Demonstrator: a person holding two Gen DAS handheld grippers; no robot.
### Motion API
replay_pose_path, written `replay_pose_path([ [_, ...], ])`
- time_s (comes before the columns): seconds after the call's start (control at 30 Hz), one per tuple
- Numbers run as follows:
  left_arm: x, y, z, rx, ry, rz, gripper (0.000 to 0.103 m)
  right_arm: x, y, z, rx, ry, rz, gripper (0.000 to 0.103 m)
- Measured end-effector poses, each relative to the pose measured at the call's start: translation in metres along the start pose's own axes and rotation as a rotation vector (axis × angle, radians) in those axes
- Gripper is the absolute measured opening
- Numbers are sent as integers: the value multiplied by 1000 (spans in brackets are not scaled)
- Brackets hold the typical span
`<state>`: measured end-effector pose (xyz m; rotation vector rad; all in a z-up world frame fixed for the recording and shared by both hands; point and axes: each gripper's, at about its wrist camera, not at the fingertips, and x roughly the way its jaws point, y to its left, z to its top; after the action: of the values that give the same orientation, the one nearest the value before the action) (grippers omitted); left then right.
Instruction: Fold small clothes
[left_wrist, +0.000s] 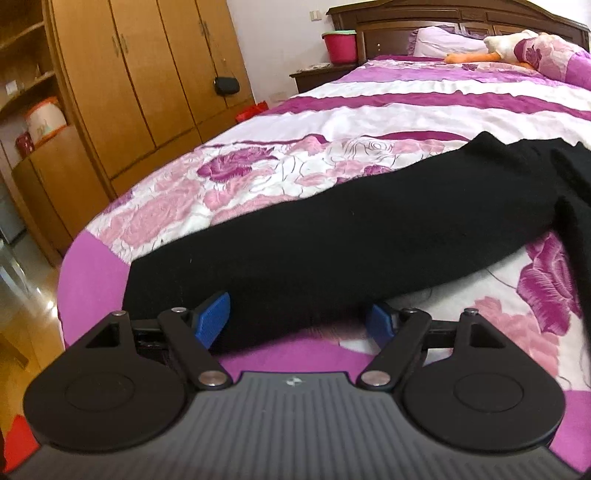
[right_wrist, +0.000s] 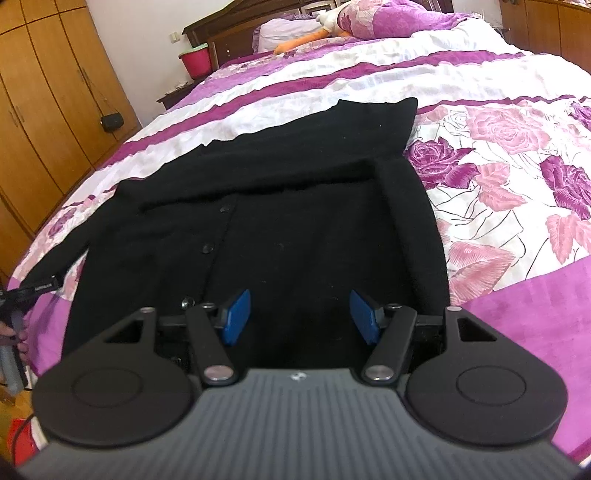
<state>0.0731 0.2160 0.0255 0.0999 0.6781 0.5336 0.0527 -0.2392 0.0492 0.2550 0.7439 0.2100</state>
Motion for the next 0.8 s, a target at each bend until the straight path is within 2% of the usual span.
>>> replay_pose_path([
  [0.33, 14, 5, 3, 18, -31, -41, 82, 3, 0, -4, 17, 8, 11, 62],
  [0.47, 21, 11, 5, -15, -21, -54, 86, 3, 2, -2, 16, 2, 13, 62],
  [0.6, 23, 15, 5, -32, -17, -76, 84, 3, 3, -2, 13, 1, 19, 62],
  [0.63, 22, 15, 5, -29, -22, -80, 77, 4, 4, -2, 13, 3, 19, 62],
  [0.67, 20, 16, 6, -28, -29, -85, 63, 4, 4, -2, 14, 4, 20, 62],
  [0.7, 18, 16, 7, -30, -35, -83, 55, 4, 5, -2, 14, 4, 21, 62],
  [0.73, 16, 17, 8, -35, -36, -79, 39, 5, 5, -2, 15, 3, 24, 62],
  [0.77, 14, 20, 11, -51, -36, -76, 27, 5, 5, -1, 16, 1, 27, 62],
  [0.8, 12, 25, 13, -81, -39, -88, 24, 4, 5, -1, 17, -3, 32, 62],
])
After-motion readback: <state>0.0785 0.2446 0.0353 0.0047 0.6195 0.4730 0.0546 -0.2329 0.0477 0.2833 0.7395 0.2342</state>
